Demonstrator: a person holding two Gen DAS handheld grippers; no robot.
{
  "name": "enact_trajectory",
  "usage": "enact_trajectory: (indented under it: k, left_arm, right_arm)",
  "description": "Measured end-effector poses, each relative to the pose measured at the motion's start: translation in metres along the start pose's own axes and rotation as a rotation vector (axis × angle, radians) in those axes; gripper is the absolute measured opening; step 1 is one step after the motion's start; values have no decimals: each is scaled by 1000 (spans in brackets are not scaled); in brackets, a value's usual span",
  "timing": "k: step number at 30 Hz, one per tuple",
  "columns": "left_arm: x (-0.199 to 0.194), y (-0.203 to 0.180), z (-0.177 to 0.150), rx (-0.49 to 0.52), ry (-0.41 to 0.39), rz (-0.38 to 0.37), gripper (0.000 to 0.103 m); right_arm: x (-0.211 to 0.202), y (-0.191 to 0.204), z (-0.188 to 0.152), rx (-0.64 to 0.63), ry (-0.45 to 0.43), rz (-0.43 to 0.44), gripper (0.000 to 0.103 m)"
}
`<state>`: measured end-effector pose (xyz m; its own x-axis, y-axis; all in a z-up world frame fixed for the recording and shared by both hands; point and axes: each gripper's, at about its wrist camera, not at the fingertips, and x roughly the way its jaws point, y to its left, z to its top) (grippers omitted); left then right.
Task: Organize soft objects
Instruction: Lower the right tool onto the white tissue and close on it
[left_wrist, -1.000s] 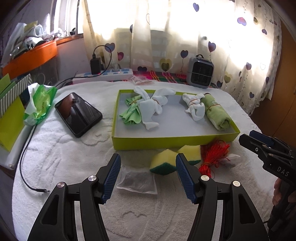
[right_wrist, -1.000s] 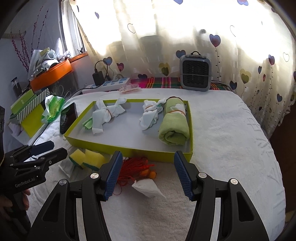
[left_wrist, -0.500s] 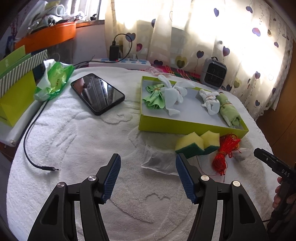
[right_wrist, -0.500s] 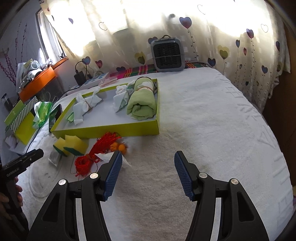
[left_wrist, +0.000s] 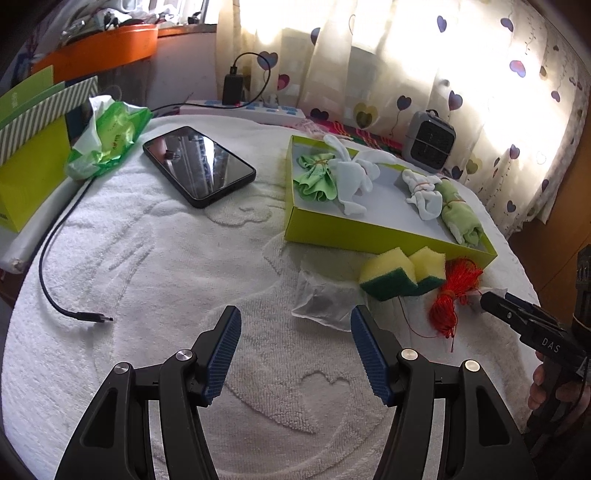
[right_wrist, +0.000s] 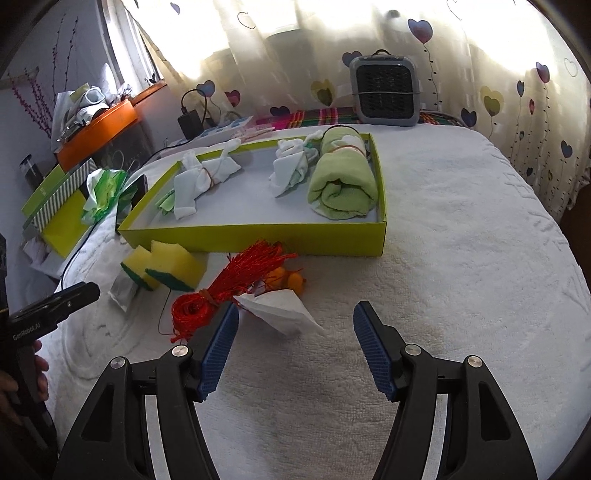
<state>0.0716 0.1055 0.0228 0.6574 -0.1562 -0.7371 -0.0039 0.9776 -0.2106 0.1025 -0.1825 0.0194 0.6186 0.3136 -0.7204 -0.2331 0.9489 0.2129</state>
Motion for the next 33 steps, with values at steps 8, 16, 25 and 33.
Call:
enact_trajectory:
  k: [8, 16, 25, 33]
  left_arm:
    - [4, -4, -2, 2, 32, -65, 62]
    - [13, -8, 1, 5, 49, -26, 62]
    - [22, -10, 6, 9, 61, -4, 62]
    - [29, -17, 11, 42, 69, 31, 62]
  right_arm:
    - [2, -3, 1, 16, -7, 9, 52]
    - [1, -2, -1, 14, -6, 40, 30]
    - [-7, -8, -3, 34, -28, 50, 18]
    - [-24, -23, -6, 72, -81, -8, 18]
